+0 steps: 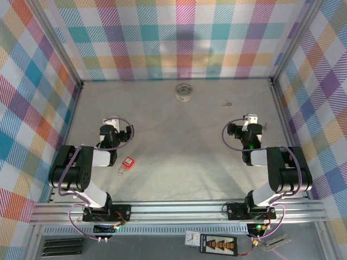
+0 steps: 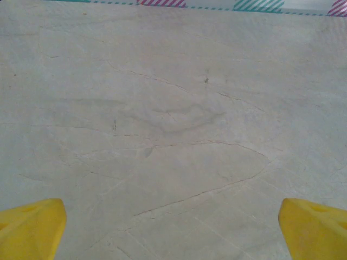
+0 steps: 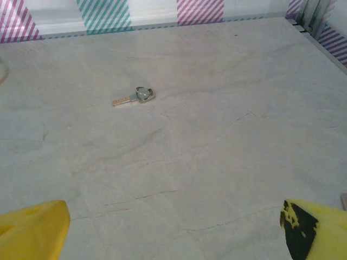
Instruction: Unlock with the key
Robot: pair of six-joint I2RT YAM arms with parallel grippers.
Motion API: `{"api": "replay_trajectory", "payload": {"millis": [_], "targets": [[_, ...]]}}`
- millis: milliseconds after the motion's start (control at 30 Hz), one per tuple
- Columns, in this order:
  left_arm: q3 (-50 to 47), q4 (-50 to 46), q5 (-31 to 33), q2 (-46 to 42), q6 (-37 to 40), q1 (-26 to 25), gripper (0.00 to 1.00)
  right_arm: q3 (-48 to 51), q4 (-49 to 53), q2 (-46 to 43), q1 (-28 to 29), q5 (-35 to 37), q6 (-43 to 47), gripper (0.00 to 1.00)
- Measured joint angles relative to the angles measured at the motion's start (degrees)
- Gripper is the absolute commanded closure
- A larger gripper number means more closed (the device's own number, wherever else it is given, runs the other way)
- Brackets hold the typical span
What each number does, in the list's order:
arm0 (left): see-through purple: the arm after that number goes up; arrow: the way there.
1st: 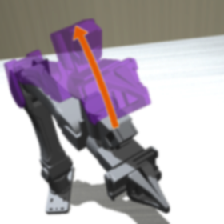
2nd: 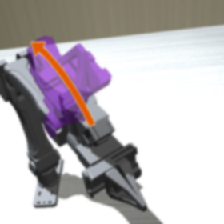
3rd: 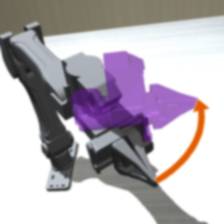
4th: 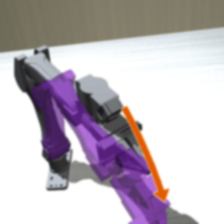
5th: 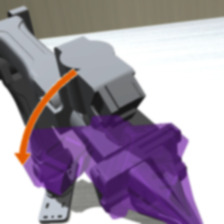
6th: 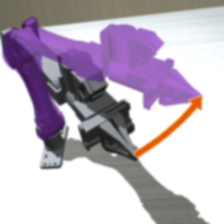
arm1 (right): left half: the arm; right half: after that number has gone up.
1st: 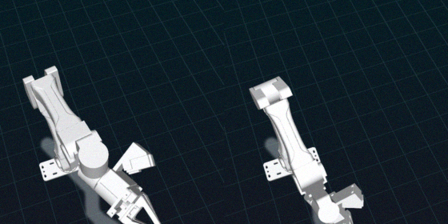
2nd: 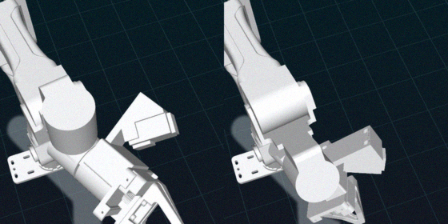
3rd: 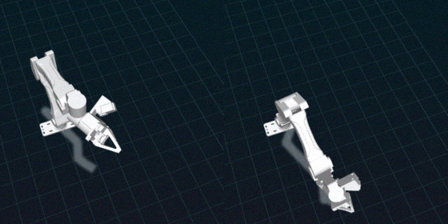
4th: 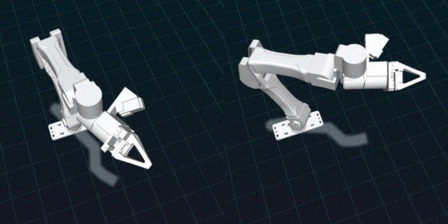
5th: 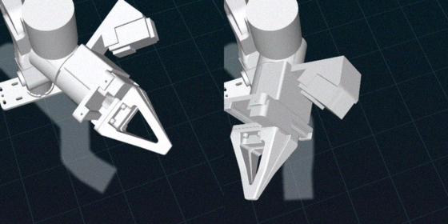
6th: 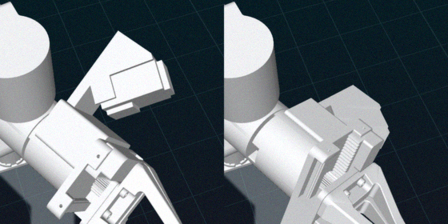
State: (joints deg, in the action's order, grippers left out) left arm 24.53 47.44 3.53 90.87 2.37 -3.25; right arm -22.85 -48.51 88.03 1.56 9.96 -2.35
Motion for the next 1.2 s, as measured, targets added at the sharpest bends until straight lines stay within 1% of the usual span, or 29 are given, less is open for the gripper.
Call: {"api": "replay_trajectory", "payload": {"millis": [767, 800, 867, 900, 967, 1033, 1133, 1200], "targets": [[0.00, 0.00, 0.09, 0.00, 0.00, 0.00, 0.00, 0.00, 0.17, -0.09, 0.00, 0.07, -0.02, 0.01], [0.00, -0.28, 0.31, -0.15, -0.02, 0.00, 0.00, 0.13, 0.22, -0.28, 0.00, 0.00, 0.00, 0.01], [0.15, -3.98, 1.20, -2.23, -0.44, -0.09, 0.00, 1.01, 0.22, -1.55, 0.55, -0.02, 0.26, 0.01], [0.92, -8.57, 1.73, -4.66, -1.09, -0.09, 0.00, 1.38, 1.33, -2.99, 0.85, 0.13, 0.31, 0.01], [3.06, -15.74, 2.01, -9.90, -2.16, -0.20, 0.00, -0.02, 9.99, -7.96, 1.68, 0.66, 0.00, 0.01], [5.14, -20.37, 1.66, -16.39, -3.69, -0.81, 0.00, -5.29, 21.20, -12.52, 2.21, 0.70, -0.92, 0.01], [6.54, -25.55, 0.98, -25.75, -7.37, -3.02, 0.00, -12.17, 32.02, -18.18, 2.45, -1.16, -3.13, 0.01], [7.87, -30.51, 0.02, -30.86, -10.23, -4.70, 0.00, -13.97, 37.68, -22.49, 2.60, -2.71, -4.87, 0.01]]}}
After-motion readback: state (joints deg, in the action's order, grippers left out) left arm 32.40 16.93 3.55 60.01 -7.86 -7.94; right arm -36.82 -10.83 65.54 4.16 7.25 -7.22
